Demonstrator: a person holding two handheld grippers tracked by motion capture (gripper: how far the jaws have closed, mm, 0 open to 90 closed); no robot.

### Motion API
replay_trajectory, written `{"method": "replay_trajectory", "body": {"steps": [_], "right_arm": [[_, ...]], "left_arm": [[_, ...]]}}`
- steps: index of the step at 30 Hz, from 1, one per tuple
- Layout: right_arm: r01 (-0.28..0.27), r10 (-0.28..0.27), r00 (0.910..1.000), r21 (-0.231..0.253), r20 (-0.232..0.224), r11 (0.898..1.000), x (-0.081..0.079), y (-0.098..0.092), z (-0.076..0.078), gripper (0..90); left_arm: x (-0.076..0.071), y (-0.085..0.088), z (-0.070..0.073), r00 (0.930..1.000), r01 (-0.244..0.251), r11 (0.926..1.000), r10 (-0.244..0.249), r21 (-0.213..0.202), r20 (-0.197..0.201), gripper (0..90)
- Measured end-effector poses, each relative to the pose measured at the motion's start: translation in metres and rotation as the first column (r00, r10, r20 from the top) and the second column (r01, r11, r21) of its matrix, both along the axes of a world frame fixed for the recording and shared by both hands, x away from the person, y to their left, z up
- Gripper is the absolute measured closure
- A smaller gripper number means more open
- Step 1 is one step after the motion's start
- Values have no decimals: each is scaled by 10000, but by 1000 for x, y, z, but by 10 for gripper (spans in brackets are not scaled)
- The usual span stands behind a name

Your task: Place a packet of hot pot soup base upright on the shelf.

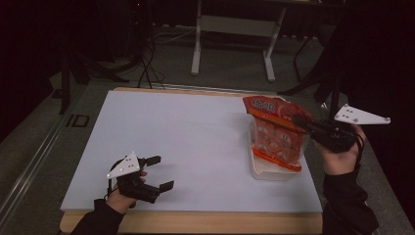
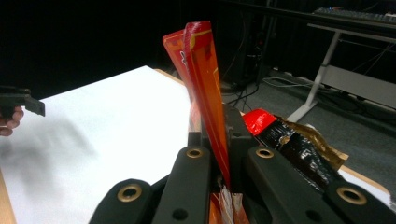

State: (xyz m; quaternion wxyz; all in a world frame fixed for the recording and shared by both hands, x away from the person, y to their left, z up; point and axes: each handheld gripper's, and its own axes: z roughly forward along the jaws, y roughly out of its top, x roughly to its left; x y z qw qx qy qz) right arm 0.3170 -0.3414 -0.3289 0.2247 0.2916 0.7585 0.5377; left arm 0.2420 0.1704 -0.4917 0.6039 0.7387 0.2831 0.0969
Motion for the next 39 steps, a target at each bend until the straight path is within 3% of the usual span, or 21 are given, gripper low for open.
{"method": "replay_trajectory", "body": {"steps": [6,19,24,33,36,39], "right_arm": [[-85,94,9996,362,-262,9993,0,-5,-8,900],[7,23,9985,540,-547,9985,1,-12,-20,900],[109,-102,9970,76,-770,9999,3,-9,-28,900],[80,12,9937,811,-1121,9967,5,-23,-54,900],[209,-118,9927,745,-1201,9970,5,-27,-60,900],[726,-604,9884,843,-1392,9938,4,-44,-72,900]], "left_arm": [[1,-1,-4,10000,-4,9999,4,109,-75,15],[2,-2,-7,9998,23,10000,-23,29,-218,15],[2,-2,-8,9997,65,10000,-65,39,-226,15],[3,-3,-10,9996,83,9999,-80,93,-287,15],[3,-3,-10,9994,87,9999,-85,70,-329,15],[3,-3,-10,9994,84,9999,-82,56,-346,15]]}}
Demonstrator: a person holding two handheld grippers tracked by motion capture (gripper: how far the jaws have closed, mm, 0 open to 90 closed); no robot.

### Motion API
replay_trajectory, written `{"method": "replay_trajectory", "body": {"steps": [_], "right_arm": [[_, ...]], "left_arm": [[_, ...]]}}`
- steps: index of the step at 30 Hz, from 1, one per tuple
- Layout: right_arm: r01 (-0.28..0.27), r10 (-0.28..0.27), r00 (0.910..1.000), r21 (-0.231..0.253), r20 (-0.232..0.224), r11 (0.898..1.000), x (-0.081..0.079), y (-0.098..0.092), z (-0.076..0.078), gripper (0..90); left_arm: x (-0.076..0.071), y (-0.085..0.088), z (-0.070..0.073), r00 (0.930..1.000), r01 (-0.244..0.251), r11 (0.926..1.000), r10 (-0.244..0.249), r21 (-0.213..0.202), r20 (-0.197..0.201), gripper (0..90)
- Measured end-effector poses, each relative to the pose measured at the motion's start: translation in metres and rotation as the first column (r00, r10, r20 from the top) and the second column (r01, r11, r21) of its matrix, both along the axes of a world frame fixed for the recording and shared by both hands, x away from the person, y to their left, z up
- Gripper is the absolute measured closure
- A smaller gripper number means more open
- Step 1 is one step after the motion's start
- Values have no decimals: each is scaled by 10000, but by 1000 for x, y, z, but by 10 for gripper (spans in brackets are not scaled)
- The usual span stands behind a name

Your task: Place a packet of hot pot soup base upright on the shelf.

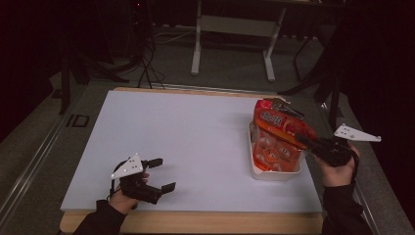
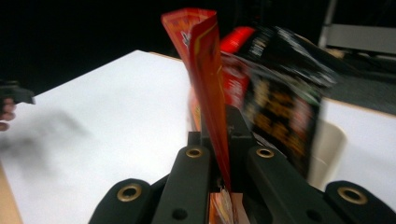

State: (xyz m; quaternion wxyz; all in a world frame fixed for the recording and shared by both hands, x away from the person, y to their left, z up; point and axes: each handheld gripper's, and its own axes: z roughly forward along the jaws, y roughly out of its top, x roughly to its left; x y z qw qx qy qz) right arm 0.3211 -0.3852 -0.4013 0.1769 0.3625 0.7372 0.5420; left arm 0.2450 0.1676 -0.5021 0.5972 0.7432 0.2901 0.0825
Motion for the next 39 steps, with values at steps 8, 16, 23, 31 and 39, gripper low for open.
{"method": "replay_trajectory", "body": {"steps": [8,16,23,31,39], "right_arm": [[409,-410,9991,-305,-51,9987,-1,-9,-5,897],[351,-356,9992,-292,-191,9990,-3,-5,4,821],[246,-243,9984,-63,507,9997,-8,6,32,664],[-126,137,9899,-86,1411,9999,-21,29,60,473],[-606,597,9832,3,1725,9982,-28,57,76,316]], "left_arm": [[1,-2,-2,10000,41,10000,-41,48,-66,14],[1,-2,-3,10000,61,10000,-61,62,-72,15],[0,-3,-3,10000,70,10000,-70,29,-57,15],[-1,-3,-4,9999,125,9999,-125,103,-60,15],[-1,-3,-4,9999,117,9999,-117,103,-46,15]]}}
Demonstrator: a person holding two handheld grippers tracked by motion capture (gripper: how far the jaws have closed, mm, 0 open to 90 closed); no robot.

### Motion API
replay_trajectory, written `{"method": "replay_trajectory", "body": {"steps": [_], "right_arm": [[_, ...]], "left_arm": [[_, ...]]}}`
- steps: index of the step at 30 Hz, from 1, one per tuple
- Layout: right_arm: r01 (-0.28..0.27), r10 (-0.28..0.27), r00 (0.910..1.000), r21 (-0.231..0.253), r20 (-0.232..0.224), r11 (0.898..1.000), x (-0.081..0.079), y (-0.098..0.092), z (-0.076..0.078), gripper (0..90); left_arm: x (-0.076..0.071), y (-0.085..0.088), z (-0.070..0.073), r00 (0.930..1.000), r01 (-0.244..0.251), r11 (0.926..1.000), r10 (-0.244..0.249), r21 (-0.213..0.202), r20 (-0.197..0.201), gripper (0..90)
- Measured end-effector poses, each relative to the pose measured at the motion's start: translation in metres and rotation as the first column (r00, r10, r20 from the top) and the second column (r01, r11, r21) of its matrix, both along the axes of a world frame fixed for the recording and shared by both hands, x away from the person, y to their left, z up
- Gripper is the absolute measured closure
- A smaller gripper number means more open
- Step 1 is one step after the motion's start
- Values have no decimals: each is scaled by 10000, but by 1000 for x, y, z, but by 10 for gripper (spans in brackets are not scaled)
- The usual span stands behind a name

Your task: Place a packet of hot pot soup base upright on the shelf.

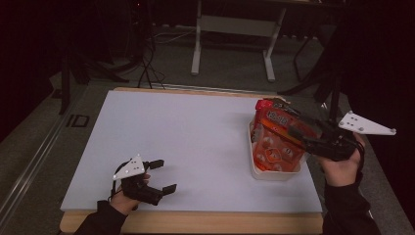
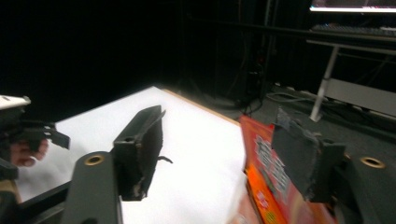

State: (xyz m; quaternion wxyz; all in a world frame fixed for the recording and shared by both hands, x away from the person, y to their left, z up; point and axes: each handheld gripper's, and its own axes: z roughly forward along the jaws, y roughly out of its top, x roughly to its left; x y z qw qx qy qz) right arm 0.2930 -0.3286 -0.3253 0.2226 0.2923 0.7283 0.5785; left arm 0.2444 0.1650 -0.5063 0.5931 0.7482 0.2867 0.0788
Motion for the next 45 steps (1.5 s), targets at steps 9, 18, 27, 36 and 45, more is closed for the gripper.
{"method": "replay_trajectory", "body": {"steps": [9,18,27,36,45], "right_arm": [[-596,605,9975,253,-356,9979,0,23,-7,244],[-1342,1375,9882,507,-668,9897,-3,45,-24,173],[-1891,1937,9780,633,-775,9799,-7,64,-39,141],[-2056,2053,9714,101,-1190,9786,-9,83,-65,143],[-2242,2141,9633,-465,-1616,9734,-9,97,-91,144]], "left_arm": [[-1,0,1,10000,7,10000,-7,-17,49,15],[-2,0,1,10000,19,10000,-19,29,71,15],[-3,0,2,9999,32,10000,-33,35,126,15],[-3,1,2,9999,1,10000,-1,25,156,15],[-3,1,1,9999,7,10000,-7,0,120,15]]}}
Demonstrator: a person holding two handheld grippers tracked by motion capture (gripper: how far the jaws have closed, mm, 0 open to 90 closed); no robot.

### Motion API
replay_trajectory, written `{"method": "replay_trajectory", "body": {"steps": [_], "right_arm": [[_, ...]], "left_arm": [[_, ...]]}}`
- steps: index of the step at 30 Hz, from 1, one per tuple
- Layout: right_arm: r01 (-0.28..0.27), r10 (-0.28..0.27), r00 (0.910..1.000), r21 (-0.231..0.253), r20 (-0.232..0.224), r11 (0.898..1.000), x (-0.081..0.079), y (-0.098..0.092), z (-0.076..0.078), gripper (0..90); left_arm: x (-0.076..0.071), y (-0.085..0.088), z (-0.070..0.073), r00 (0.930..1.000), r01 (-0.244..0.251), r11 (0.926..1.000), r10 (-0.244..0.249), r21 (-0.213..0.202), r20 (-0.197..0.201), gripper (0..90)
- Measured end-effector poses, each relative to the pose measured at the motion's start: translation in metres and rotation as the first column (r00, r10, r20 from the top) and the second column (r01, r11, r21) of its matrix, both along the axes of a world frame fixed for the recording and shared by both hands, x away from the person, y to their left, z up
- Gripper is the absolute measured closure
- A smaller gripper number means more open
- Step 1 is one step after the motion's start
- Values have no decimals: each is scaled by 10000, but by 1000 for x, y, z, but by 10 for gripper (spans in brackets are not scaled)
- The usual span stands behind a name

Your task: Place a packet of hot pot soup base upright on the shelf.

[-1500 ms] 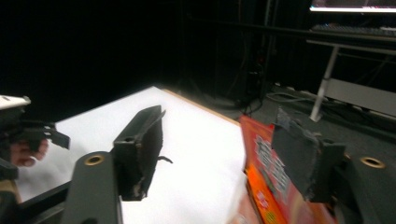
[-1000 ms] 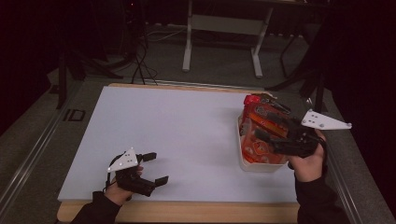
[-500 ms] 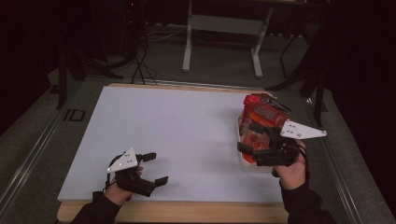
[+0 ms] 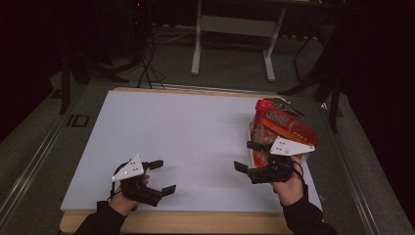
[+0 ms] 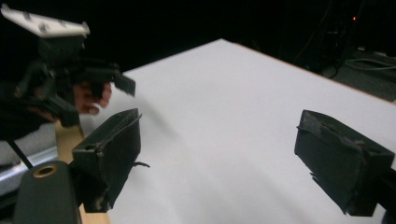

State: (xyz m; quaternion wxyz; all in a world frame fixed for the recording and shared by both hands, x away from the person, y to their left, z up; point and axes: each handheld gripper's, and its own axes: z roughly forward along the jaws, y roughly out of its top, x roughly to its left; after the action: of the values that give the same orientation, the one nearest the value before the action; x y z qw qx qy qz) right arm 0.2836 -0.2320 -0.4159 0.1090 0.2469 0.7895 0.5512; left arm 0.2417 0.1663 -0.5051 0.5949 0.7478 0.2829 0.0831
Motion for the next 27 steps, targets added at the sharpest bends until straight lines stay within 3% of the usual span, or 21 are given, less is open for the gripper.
{"method": "replay_trajectory", "body": {"steps": [10,15,27], "right_arm": [[237,-225,9995,-520,227,9984,-8,2,-24,144],[-20,3,9998,-903,-189,9959,-11,3,-37,152],[-217,145,9979,-1164,-628,9930,-18,1,-55,145]], "left_arm": [[-1,-1,-1,10000,29,10000,-29,20,10,15],[0,0,-1,10000,18,10000,-18,11,-19,15],[0,0,-1,10000,24,10000,-24,42,-9,15]]}}
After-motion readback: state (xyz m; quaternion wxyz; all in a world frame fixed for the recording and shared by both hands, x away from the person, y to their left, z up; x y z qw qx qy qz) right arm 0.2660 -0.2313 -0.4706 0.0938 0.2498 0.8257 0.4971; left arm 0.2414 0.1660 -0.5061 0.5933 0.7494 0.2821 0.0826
